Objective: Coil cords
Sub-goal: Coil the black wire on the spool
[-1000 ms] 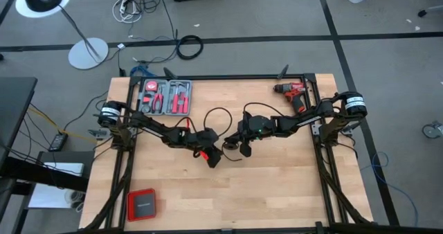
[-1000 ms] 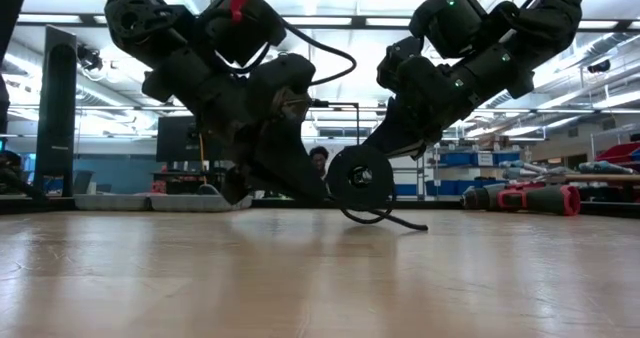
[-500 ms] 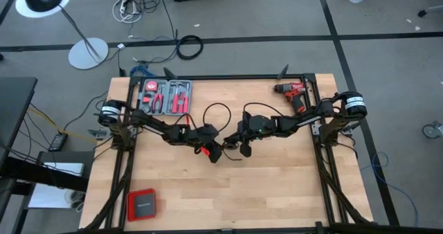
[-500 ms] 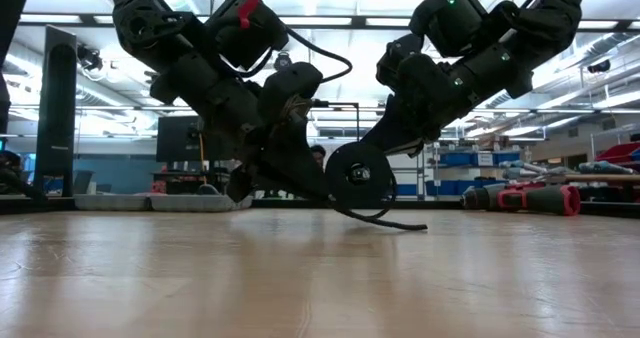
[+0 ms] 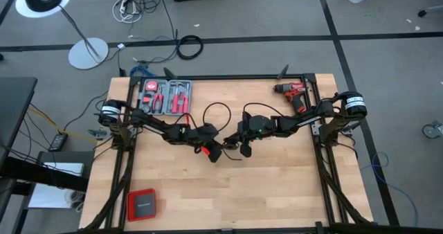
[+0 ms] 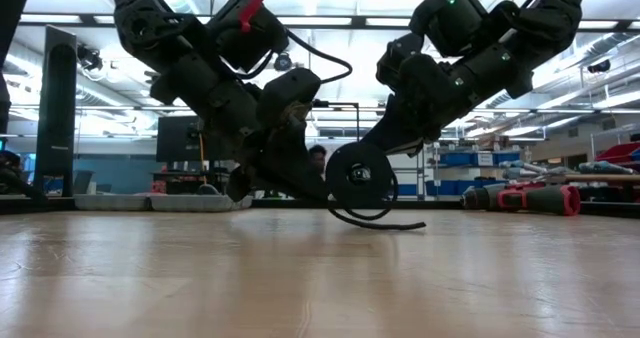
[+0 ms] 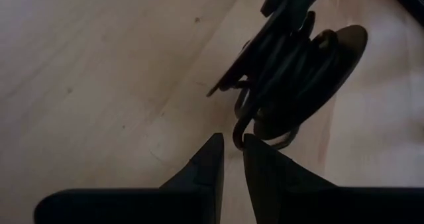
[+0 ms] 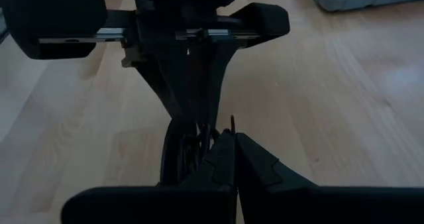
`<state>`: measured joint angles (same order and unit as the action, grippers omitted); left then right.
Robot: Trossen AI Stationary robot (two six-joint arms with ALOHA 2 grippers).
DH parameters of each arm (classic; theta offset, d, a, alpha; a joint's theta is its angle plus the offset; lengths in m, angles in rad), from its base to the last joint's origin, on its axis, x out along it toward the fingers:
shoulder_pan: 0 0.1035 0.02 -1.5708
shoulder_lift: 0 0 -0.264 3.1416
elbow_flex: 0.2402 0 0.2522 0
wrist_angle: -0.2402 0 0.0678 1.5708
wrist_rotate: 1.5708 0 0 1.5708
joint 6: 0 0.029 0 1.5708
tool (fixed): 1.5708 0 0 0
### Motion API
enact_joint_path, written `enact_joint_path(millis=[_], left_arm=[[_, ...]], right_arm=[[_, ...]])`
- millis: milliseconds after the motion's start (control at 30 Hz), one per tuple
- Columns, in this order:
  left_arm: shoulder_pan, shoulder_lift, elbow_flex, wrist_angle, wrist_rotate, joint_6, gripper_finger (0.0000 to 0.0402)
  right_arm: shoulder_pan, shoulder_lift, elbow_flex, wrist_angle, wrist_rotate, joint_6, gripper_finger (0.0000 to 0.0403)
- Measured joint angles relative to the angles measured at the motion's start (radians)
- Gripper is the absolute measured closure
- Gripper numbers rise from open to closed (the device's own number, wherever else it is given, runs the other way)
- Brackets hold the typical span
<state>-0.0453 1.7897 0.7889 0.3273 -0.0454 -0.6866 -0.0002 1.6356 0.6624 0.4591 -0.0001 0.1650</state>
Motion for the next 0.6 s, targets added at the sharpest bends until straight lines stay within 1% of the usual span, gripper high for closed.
enact_joint_path(millis=[133,200,333,600], left_arm=[[0.0,0.0,0.0,0.015,-0.008,0.002,0.0341],[0.0,0.0,0.0,0.017,0.01,0.004,0.0341],[-0.011,0.0,0.0,0.017,0.035,0.056,0.0341],[-0.023,0.0,0.0,0.015,0.002,0.135,0.0341]], right_arm=[[0.0,0.0,0.0,0.007,0.0,0.0,0.0403],[0.0,0.0,0.0,0.007,-0.004,0.0,0.0403],[0.0,0.0,0.0,0.014,-0.008,-0.002,0.0403],[0.0,0.0,0.0,0.043,-0.024,0.008,0.0403]])
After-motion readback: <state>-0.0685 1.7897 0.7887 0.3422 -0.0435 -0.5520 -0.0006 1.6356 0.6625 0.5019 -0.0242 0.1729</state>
